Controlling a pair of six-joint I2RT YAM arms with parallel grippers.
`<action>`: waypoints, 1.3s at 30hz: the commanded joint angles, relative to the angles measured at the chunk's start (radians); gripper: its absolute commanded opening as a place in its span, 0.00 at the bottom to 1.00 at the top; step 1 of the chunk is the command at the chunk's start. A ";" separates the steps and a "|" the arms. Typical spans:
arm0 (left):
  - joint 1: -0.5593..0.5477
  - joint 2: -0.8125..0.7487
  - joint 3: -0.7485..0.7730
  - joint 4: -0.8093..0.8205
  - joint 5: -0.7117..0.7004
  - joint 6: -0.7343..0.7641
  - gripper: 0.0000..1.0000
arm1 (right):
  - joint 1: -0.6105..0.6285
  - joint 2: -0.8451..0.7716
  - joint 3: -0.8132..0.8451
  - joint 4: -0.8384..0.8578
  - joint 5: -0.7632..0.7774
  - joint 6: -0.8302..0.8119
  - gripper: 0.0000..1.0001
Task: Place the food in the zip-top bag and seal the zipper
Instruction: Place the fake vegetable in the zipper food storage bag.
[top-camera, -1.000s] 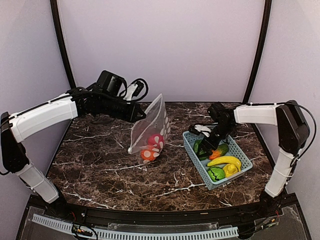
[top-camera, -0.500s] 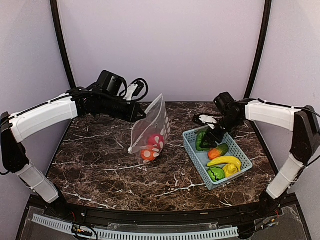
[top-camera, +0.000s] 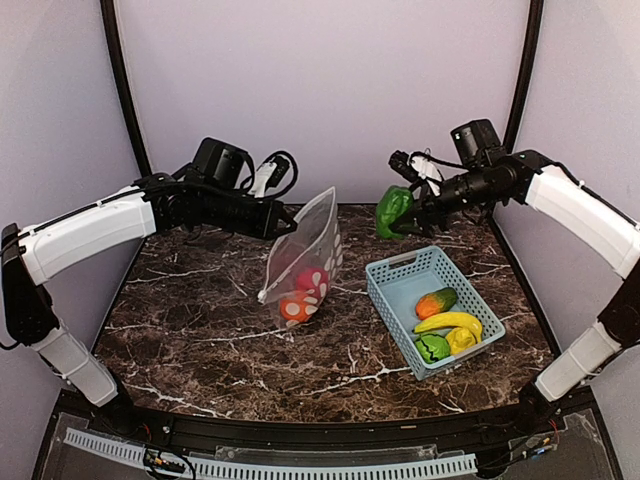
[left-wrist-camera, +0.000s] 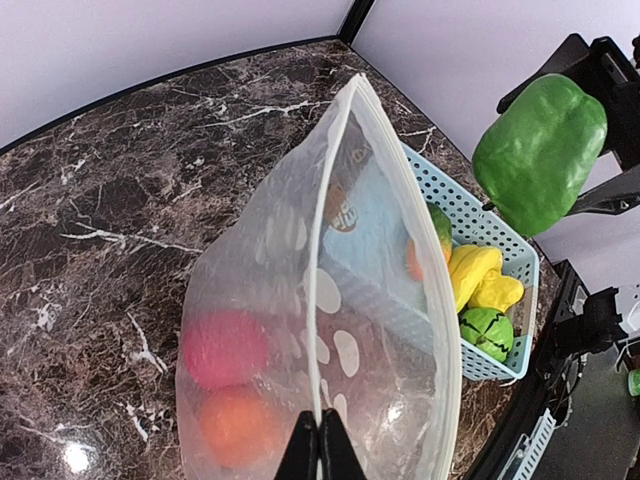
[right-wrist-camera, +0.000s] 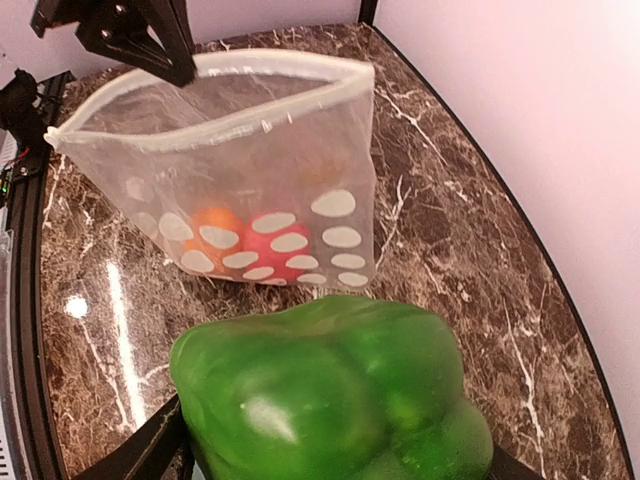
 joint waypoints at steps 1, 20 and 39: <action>-0.004 0.005 0.043 0.025 0.038 -0.028 0.01 | 0.037 0.033 0.096 0.008 -0.090 0.010 0.57; -0.005 0.005 0.037 0.059 0.088 -0.106 0.01 | 0.262 0.269 0.398 -0.003 -0.052 0.024 0.59; -0.005 0.008 0.014 0.073 0.089 -0.114 0.01 | 0.293 0.243 0.231 0.084 0.256 -0.028 0.78</action>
